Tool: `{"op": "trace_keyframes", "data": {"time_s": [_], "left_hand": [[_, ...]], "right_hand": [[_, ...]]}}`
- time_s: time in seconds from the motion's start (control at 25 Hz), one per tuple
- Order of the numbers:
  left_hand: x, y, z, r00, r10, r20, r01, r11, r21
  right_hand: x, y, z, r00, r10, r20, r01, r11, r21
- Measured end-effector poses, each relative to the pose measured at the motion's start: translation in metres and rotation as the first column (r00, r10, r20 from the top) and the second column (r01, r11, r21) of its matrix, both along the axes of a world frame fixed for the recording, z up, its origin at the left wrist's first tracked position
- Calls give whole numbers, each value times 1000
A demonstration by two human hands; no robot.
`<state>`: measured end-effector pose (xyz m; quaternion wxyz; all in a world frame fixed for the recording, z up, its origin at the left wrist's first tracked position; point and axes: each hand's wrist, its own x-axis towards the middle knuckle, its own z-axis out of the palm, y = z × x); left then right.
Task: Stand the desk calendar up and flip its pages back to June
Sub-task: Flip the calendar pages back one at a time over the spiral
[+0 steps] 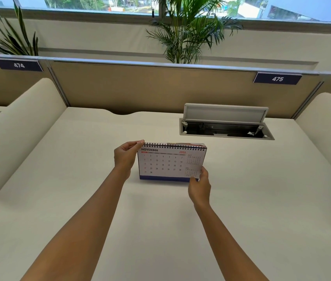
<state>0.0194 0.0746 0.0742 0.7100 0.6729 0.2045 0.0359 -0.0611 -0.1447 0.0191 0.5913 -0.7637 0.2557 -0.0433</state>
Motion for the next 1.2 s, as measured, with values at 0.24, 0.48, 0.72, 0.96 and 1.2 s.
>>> {"op": "trace_keyframes", "data": {"time_s": [0.24, 0.48, 0.72, 0.96, 1.2], "left_hand": [[-1, 1, 1, 1000, -4, -4, 4, 1000, 11], [-2, 2, -1, 1000, -9, 0, 9, 1000, 27], [0, 4, -3, 1000, -20, -5, 20, 1000, 6], [0, 6, -3, 1000, -25, 1, 25, 1000, 7], [2, 6, -4, 1000, -17, -12, 17, 1000, 16]], "right_hand": [[-6, 6, 2, 997, -56, 46, 59, 997, -54], [-13, 2, 1, 951, -263, 163, 277, 959, -64], [-15, -14, 5, 939, -278, 205, 300, 950, -86], [-17, -17, 4, 943, -248, 222, 270, 960, -71], [-21, -19, 1, 941, -231, 247, 252, 966, -55]]}}
